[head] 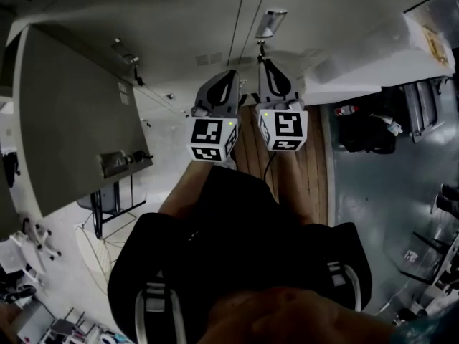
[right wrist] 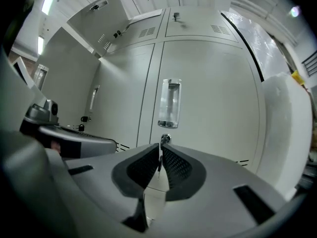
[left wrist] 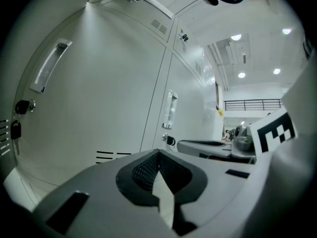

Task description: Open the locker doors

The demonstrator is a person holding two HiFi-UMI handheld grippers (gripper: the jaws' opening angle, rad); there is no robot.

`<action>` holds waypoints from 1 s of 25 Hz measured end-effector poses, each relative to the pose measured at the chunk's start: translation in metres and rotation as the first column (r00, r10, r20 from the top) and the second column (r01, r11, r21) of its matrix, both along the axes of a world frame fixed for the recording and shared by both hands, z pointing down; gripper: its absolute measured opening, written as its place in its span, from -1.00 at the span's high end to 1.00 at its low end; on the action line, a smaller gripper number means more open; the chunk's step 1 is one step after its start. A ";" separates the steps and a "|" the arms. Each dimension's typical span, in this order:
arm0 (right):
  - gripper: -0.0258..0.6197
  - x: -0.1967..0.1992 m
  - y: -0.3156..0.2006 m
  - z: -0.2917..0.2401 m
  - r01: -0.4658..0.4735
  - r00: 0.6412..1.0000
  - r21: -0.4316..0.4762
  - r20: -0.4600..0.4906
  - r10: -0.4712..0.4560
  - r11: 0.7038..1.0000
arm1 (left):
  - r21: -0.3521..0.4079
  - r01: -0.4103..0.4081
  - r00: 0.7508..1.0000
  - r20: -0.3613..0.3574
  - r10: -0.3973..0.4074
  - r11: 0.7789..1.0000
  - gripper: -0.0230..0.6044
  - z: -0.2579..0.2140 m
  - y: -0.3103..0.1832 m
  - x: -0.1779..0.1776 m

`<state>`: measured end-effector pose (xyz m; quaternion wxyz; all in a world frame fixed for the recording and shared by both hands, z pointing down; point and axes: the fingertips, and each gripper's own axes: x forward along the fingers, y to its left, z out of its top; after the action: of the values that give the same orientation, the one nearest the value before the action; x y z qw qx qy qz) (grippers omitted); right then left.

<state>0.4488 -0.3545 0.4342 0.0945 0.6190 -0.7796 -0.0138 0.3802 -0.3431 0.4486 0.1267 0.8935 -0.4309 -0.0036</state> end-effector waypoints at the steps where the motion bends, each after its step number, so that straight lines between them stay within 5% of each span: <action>1: 0.86 0.001 -0.002 0.001 -0.010 1.000 -0.002 0.000 0.010 1.000 | 0.002 0.003 1.000 0.000 -0.003 1.000 0.90 -0.001 -0.002 0.001; 25: 0.86 0.001 -0.009 -0.003 0.072 0.997 0.009 0.021 -0.072 0.997 | -0.023 0.031 1.000 -0.003 -0.031 0.999 0.90 0.006 -0.024 0.012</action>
<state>0.4493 -0.3632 0.4308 0.0833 0.5911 -0.8022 -0.0139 0.3923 -0.3667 0.4551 0.1373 0.8853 -0.4443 -0.0021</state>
